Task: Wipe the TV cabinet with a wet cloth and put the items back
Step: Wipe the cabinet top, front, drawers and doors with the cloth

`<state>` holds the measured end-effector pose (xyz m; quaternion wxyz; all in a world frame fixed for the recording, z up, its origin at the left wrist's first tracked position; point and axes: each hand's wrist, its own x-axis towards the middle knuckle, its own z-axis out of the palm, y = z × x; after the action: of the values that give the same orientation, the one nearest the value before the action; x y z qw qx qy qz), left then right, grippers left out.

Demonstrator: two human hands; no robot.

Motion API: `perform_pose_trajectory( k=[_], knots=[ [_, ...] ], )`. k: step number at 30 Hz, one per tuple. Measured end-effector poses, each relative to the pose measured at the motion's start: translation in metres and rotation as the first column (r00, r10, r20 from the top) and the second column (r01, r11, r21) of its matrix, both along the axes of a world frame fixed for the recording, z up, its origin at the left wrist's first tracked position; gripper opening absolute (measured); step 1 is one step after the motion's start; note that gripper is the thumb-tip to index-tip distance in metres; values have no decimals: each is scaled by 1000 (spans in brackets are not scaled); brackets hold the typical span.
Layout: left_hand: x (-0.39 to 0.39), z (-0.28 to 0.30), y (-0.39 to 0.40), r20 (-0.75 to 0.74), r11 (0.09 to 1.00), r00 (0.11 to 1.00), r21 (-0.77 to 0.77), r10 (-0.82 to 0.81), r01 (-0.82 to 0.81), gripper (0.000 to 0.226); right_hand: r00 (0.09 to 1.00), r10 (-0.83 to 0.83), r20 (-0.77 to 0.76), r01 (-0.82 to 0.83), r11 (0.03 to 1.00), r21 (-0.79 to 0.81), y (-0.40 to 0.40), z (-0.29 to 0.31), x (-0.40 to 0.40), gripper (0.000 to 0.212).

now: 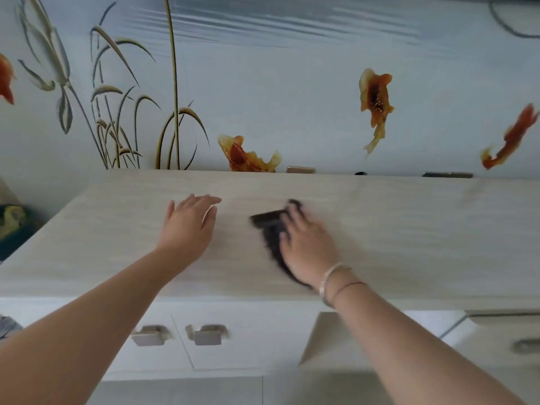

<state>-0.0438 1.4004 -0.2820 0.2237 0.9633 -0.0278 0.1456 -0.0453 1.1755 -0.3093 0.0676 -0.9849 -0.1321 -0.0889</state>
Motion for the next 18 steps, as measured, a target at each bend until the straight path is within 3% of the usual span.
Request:
perform_pose_trajectory(
  k=[3, 5, 8, 10, 13, 16, 18],
  knots=[
    [14, 8, -12, -5, 1000, 1000, -8, 22, -22, 36, 944, -324, -68, 320, 946, -58, -86, 3, 19, 57],
    [28, 16, -25, -40, 1000, 999, -14, 26, -26, 37, 917, -381, -113, 376, 924, -65, -100, 4, 24, 55],
    [52, 23, -44, -74, 1000, 997, 17, 11, -9, 37, 906, -420, -56, 416, 907, -68, -72, 3, 34, 58],
    [71, 25, -46, -49, 1000, 999, 16, 17, -17, 37, 936, -352, -28, 350, 935, -53, -39, 1, 49, 59],
    [95, 25, -30, -32, 998, 997, 8, 68, -68, 37, 993, -113, -16, 112, 992, -57, 27, 0, 75, 60],
    [110, 25, -6, -29, 990, 991, -52, 132, -134, 37, 992, 121, -30, -121, 993, -10, 87, 3, 104, 58],
    [118, 24, 4, -21, 983, 988, -94, 153, -154, 36, 983, 177, -47, -176, 984, 21, 100, 4, 128, 55]
  ],
)
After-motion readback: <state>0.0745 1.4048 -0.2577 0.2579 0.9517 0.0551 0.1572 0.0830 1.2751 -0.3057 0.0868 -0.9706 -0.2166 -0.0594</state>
